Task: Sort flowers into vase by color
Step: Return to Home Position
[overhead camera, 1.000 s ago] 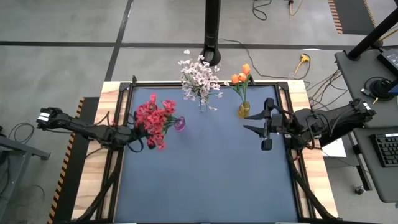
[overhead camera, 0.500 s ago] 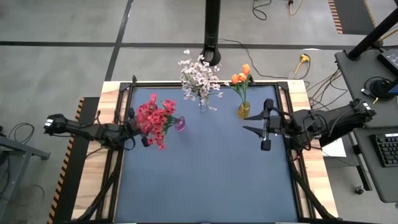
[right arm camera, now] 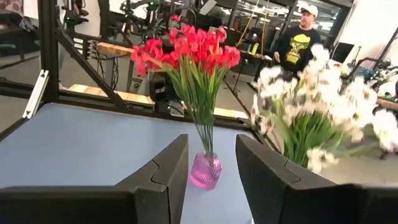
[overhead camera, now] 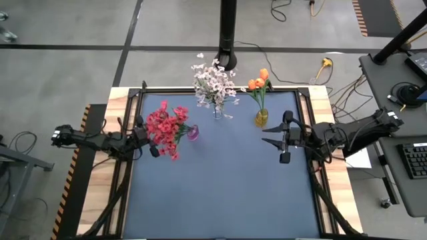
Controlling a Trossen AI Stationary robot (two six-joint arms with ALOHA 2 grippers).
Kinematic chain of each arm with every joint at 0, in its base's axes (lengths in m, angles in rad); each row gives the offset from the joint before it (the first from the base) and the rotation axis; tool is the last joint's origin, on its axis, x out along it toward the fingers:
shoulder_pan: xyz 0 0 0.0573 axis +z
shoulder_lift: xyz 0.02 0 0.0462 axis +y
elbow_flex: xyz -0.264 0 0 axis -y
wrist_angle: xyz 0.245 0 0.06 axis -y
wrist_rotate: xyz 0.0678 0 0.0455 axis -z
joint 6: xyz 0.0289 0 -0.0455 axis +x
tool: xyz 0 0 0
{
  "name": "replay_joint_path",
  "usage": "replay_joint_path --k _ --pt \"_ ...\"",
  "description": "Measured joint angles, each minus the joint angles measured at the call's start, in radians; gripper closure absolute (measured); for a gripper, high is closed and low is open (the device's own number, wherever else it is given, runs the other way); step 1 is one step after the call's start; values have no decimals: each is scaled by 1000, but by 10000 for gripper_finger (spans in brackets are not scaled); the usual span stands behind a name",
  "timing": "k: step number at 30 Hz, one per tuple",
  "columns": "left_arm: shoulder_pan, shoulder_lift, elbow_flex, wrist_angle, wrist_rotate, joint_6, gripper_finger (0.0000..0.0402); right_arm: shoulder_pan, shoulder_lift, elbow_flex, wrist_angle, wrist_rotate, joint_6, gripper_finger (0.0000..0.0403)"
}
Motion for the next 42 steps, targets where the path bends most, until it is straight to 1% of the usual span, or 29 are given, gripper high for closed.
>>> replay_joint_path --k 3,9,17,20,23,26,28,31,33,39,42 --pt "0 10 0 0 0 -9 254 0 -44 -67 48 0 2 275" --pt "0 17 -1 0 0 -18 254 0 -187 -150 51 0 -13 275" --pt "0 17 -1 0 0 -18 254 0 -469 -304 50 3 -24 275" --pt "0 17 -1 -1 -17 -23 254 0 -576 -361 59 38 -24 275" --pt "0 20 -1 -3 -35 -28 254 -1 -584 -423 84 62 -37 275" --pt "0 25 -1 -4 -47 -33 254 -6 -565 -476 176 66 -33 275" --pt "0 32 -1 -4 -64 -45 254 -10 -571 -519 224 98 -33 275" --pt "0 41 -1 -6 -85 -54 254 -26 -571 -519 109 134 -7 275" --pt "0 50 -1 -6 -88 -63 254 -34 -570 -519 60 133 13 275" --pt "0 56 -1 -7 -88 -99 254 -37 -571 -519 102 134 -6 275" --pt "0 65 -1 -7 -88 -122 254 -37 -572 -519 101 157 -6 275"
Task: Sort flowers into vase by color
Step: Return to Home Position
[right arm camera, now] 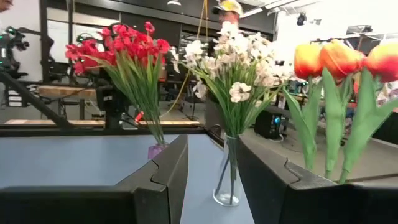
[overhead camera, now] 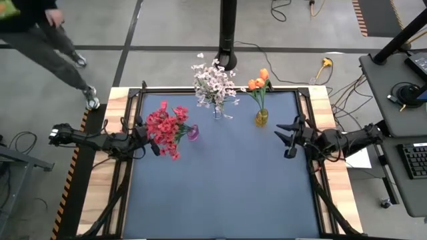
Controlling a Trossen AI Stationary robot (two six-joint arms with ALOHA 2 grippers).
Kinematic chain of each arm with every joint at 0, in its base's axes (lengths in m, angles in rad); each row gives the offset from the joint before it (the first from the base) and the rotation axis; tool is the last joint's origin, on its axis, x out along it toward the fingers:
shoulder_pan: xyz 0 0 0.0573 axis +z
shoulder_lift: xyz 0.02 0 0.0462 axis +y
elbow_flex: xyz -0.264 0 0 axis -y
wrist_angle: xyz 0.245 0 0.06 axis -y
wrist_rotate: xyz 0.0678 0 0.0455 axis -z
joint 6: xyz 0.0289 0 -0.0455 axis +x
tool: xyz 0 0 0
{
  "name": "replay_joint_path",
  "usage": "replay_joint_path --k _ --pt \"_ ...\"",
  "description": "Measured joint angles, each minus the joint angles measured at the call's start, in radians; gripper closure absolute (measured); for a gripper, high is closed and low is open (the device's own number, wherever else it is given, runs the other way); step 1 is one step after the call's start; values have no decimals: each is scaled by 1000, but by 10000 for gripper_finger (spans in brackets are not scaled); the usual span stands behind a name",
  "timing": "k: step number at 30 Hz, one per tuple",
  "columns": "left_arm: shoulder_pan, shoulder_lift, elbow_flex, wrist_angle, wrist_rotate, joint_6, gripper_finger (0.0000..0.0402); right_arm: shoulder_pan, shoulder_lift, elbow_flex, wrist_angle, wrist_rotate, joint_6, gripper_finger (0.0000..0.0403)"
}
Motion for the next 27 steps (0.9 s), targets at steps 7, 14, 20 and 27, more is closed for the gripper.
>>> replay_joint_path --k 7,14,20,27 --pt "0 17 0 0 0 0 254 0 3 0 -7 0 -1 275" --pt "0 29 0 0 1 0 254 0 8 0 -8 0 -1 275" --pt "0 31 0 0 1 1 254 0 8 0 -8 0 -1 275" --pt "0 32 0 0 1 1 254 0 8 0 -8 0 0 275"
